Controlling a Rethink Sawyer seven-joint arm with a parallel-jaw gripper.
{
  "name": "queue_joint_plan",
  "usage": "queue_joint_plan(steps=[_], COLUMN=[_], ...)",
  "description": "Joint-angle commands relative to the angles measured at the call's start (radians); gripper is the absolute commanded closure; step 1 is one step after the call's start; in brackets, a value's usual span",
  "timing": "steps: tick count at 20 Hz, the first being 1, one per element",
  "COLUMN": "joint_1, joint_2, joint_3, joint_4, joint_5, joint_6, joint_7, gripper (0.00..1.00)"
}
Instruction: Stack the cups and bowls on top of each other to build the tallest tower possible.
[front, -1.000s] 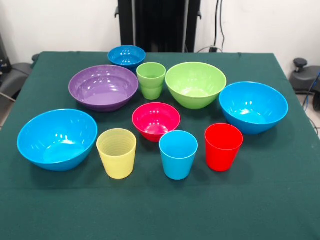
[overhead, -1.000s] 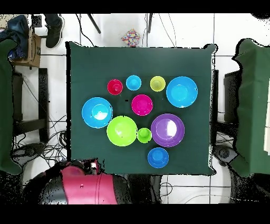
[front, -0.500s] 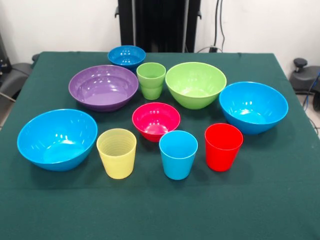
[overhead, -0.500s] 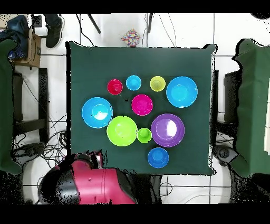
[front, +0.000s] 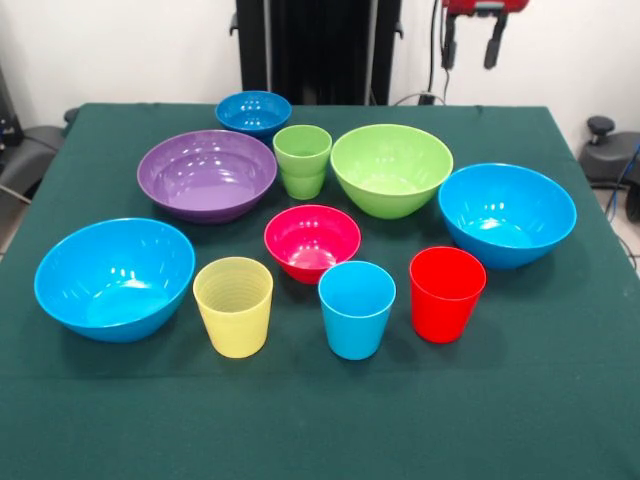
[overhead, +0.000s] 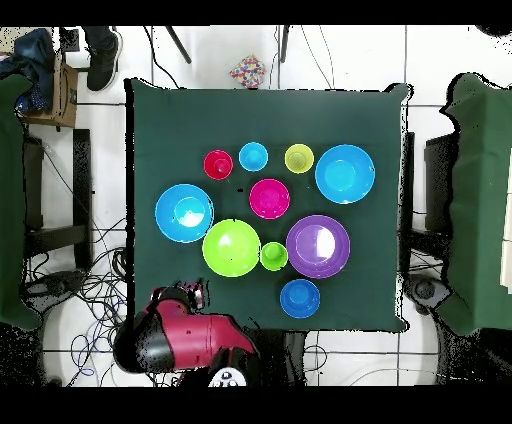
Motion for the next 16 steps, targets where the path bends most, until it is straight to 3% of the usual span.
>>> queue_joint_plan(steps=[1, 10, 16], joint_1=[0.048, 0.142, 0.118], joint_2=[0.169, 0.386, 0.484], joint_3=[0.034, -0.011, 0.013], joint_4=[0.061, -0.022, -0.064], joint_5=[-0.025, 0.03, -0.005], joint_6=[-0.044, -0.164, -0.245], joint_7=[0.183, 0.25, 0.268], gripper=[0.0, 0.0, 0.0])
